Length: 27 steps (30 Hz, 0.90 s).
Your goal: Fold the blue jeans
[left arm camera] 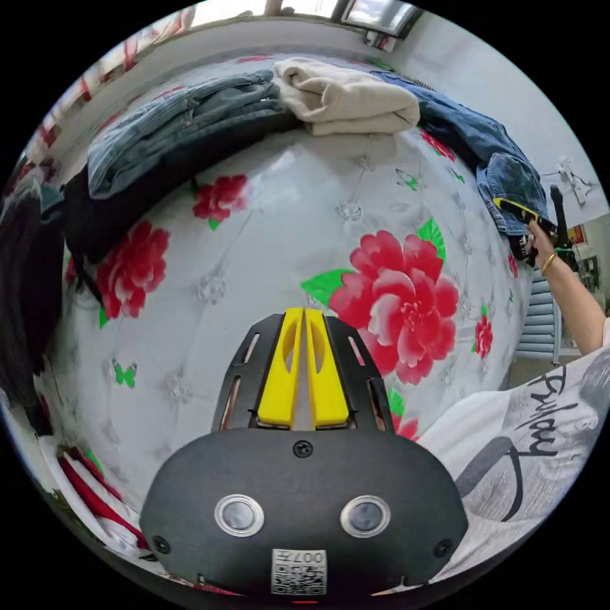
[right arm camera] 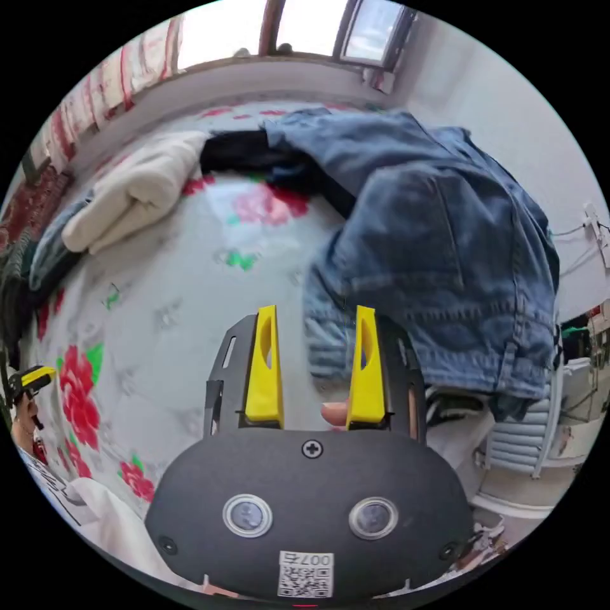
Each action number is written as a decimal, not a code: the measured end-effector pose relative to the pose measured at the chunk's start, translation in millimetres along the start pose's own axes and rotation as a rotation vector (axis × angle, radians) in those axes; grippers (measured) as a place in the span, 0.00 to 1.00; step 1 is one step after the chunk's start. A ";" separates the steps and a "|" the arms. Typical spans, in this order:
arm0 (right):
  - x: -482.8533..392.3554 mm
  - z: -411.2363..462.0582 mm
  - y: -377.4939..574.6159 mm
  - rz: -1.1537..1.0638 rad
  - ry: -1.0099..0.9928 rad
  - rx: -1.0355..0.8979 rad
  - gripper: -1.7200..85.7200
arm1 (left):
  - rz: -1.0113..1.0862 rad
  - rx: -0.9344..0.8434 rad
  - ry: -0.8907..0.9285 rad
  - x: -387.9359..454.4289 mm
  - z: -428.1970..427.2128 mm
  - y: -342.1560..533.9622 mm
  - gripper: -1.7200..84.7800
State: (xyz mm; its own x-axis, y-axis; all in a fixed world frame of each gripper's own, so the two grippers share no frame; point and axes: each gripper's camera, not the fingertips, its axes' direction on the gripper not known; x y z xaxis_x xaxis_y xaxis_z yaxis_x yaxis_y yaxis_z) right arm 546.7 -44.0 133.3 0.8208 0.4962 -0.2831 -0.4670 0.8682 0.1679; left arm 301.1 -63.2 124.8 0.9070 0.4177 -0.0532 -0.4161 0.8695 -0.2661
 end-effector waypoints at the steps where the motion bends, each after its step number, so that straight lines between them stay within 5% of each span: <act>1: 8.0 20.9 10.2 -0.001 0.001 -0.091 0.18 | -0.010 -0.006 0.010 2.0 -0.6 7.1 0.01; 6: 34.8 27.0 11.2 0.144 -0.128 -0.075 0.15 | 0.005 -0.049 0.061 27.7 -5.0 36.0 0.01; 11: -17.2 -5.8 10.9 -0.044 -0.200 -0.153 0.10 | 0.009 -0.002 0.152 47.0 -23.1 54.6 0.01; 18: -160.7 -125.6 120.5 -0.372 -0.480 -0.055 0.06 | 0.012 0.046 0.175 57.9 -40.3 109.6 0.01; 27: -386.7 -224.7 265.8 -0.828 -0.915 -0.174 0.05 | -0.134 0.190 0.219 30.0 -65.2 209.7 0.05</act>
State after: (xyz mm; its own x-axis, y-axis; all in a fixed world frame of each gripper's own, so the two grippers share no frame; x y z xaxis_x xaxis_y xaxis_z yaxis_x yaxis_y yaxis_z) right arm 31.3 -3.8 75.3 0.7838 -0.3258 0.5287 0.3198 0.9415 0.1060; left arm 245.2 114.6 4.7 0.9384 0.2477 -0.2411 -0.2781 0.9552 -0.1009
